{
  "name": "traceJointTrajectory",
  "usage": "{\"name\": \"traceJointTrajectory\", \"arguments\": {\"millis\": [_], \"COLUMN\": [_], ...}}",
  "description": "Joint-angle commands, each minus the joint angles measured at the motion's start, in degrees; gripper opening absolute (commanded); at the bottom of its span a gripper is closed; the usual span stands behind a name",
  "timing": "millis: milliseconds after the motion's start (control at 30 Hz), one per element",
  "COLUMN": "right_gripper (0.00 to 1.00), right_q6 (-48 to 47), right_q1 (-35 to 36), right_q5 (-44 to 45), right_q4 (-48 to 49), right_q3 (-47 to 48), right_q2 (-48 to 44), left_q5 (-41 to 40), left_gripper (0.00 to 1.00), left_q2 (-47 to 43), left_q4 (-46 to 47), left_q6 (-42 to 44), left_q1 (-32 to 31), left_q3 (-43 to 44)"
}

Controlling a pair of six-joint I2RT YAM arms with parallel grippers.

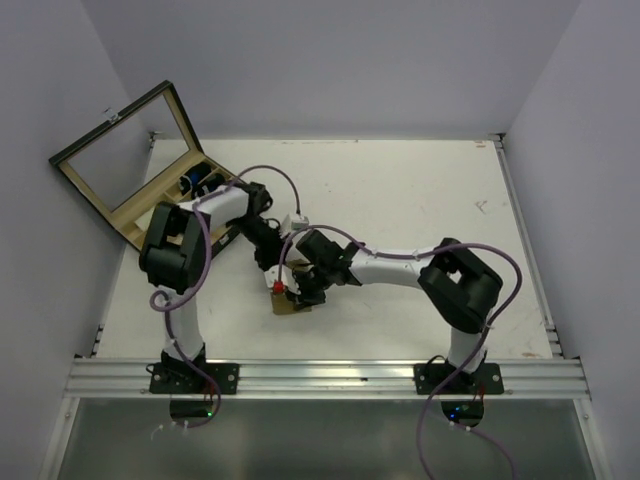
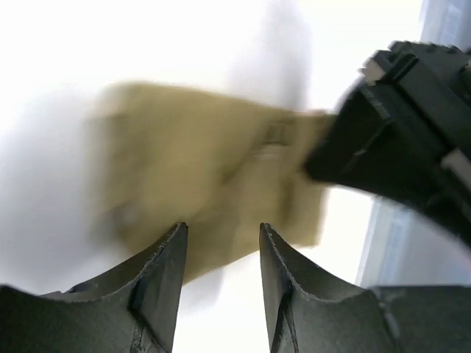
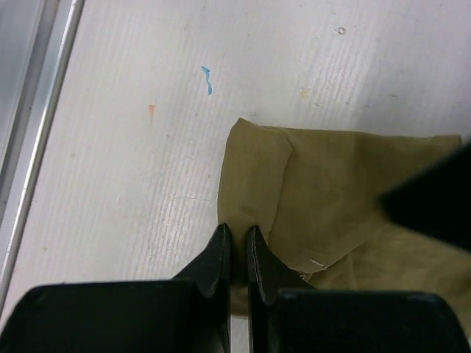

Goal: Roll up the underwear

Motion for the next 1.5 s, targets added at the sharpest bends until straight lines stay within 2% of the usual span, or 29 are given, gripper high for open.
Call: {"name": "traceJointTrajectory", "arguments": {"millis": [0, 167, 267, 300, 333, 400, 500, 600, 667, 800, 1000, 1300, 1467], "right_gripper": [0.0, 0.0, 0.0, 0.0, 0.0, 0.0, 0.0, 0.0, 0.0, 0.0, 0.0, 0.0, 0.0], "right_q6": [1.6, 6.1, 8.6, 10.3, 11.0, 13.9, 17.7, 19.9, 20.8, 25.1, 27.8, 28.2, 28.3], "right_q1": [-0.9, -3.9, -5.6, -6.2, -7.3, -8.5, -10.6, -11.7, -11.8, -12.0, -12.9, -14.1, -14.1], "right_q5": [-5.3, -10.7, -13.4, -15.2, -16.0, -17.7, -20.3, -22.5, -22.9, -23.0, -23.5, -23.4, -23.6], "right_q4": [-12.5, -16.0, -19.9, -20.9, -22.6, -23.3, -23.8, -25.0, -25.3, -25.5, -25.8, -25.7, -25.7], "right_q3": [0.1, 5.1, 9.8, 11.2, 12.4, 15.4, 18.2, 20.7, 22.3, 24.6, 25.5, 25.7, 25.7], "right_q2": [5.8, 10.8, 15.8, 17.4, 20.0, 22.5, 26.0, 29.4, 30.9, 33.3, 35.5, 36.3, 36.4], "left_q5": [-4.2, -0.7, -1.5, -2.2, -2.8, -3.6, -7.9, -14.4, -17.7, -26.3, -26.9, -27.9, -30.4], "left_gripper": [0.47, 0.48, 0.48, 0.48, 0.48, 0.49, 0.5, 0.5, 0.5, 0.51, 0.51, 0.5, 0.42], "left_q2": [-6.8, -18.9, -30.5, -33.7, -39.9, -44.9, -51.9, -59.6, -64.4, -64.6, -58.7, -50.2, -46.5], "left_q4": [7.3, 14.3, 20.8, 22.5, 24.3, 26.1, 25.3, 29.0, 33.3, 37.5, 40.9, 45.4, 48.8], "left_q6": [0.2, -1.9, -1.2, -0.3, 0.0, 2.3, 6.8, 7.9, 7.4, 5.5, 3.4, 1.5, 0.7], "left_q1": [7.1, 16.1, 18.2, 18.2, 18.2, 17.9, 15.4, 8.6, 2.0, -10.9, -19.8, -26.7, -27.7], "left_q3": [5.7, 3.0, -6.6, -13.2, -16.0, -23.0, -28.6, -37.2, -42.7, -46.2, -45.7, -46.5, -47.0]}}
